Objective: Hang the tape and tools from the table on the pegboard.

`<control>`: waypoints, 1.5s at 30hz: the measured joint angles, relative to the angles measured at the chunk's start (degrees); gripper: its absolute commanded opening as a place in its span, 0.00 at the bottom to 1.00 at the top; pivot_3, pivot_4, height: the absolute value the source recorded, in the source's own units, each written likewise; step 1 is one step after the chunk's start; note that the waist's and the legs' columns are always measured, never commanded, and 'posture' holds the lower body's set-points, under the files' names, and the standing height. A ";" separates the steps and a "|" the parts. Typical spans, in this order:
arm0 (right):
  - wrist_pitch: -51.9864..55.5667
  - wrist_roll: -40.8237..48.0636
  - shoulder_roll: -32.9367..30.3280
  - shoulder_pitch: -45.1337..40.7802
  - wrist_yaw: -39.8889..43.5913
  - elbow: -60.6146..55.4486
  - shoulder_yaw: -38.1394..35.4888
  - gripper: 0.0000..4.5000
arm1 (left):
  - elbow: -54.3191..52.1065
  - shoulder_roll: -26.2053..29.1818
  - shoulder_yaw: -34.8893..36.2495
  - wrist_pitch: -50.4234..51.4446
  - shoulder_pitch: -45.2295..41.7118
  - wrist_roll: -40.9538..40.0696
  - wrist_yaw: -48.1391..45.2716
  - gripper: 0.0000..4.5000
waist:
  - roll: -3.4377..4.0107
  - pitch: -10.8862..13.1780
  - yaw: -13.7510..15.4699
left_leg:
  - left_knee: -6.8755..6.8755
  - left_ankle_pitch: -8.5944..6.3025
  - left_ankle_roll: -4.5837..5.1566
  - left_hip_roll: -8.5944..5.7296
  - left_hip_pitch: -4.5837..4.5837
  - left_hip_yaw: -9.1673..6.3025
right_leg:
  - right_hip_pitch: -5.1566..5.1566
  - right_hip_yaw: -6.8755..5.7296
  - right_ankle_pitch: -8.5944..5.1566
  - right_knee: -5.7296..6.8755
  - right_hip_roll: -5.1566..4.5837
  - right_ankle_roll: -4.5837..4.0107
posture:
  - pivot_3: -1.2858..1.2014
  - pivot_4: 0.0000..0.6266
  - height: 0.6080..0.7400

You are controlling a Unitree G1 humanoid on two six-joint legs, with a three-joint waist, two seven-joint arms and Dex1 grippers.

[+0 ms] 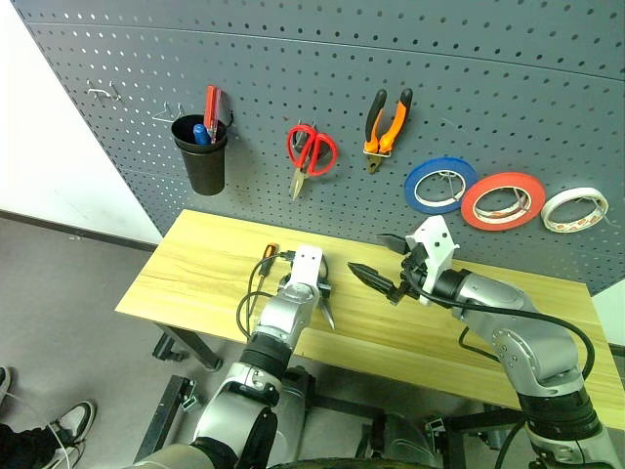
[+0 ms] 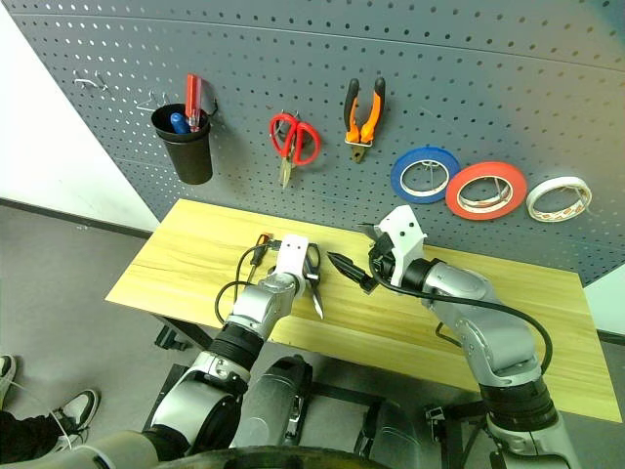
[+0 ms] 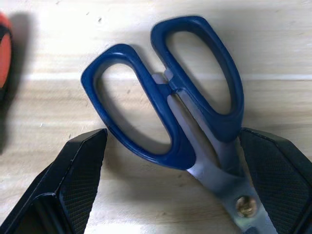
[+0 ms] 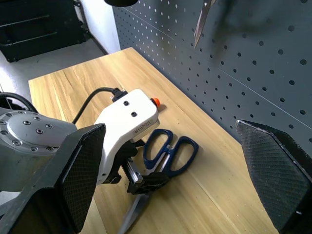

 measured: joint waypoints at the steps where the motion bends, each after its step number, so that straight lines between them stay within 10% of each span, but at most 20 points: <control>1: 0.00 0.00 0.07 0.00 -0.01 0.00 0.01 0.99 | 0.01 0.00 -0.01 0.00 0.00 -0.04 0.15 1.00 | 0.00 0.00 -0.03 | 0.00 0.00 0.00 0.00 0.00 0.00 | 0.00 0.00 0.00 0.00 0.00 0.00 | 0.63 0.10 0.16; 16: 0.01 -1.22 1.35 -1.52 -1.20 -0.01 0.39 0.99 | 3.69 -0.06 0.69 -5.06 -0.33 -2.43 1.44 1.00 | 0.04 -0.03 -2.04 | -0.02 0.00 0.00 0.00 0.06 0.00 | 0.01 0.01 -0.01 0.03 0.01 -0.01 | 0.61 0.12 0.16; 31: 0.01 -2.29 2.52 -2.54 -2.43 -0.01 0.42 1.00 | 4.14 -0.05 2.15 -4.44 -0.57 -5.64 2.94 0.14 | 0.31 -0.38 -4.60 | -0.08 0.00 0.00 0.00 0.11 -0.01 | 0.07 0.08 -0.02 0.05 0.04 -0.02 | 0.61 0.12 0.16; 45: -0.54 -3.46 3.44 -2.54 -2.54 -0.01 0.42 1.00 | 3.28 -0.03 -0.64 -3.97 -0.55 -5.88 0.99 0.13 | 0.30 -0.38 -4.76 | -0.10 0.00 0.00 -0.01 0.08 -0.01 | 0.03 0.11 -0.04 0.06 0.07 -0.04 | 0.61 0.12 0.16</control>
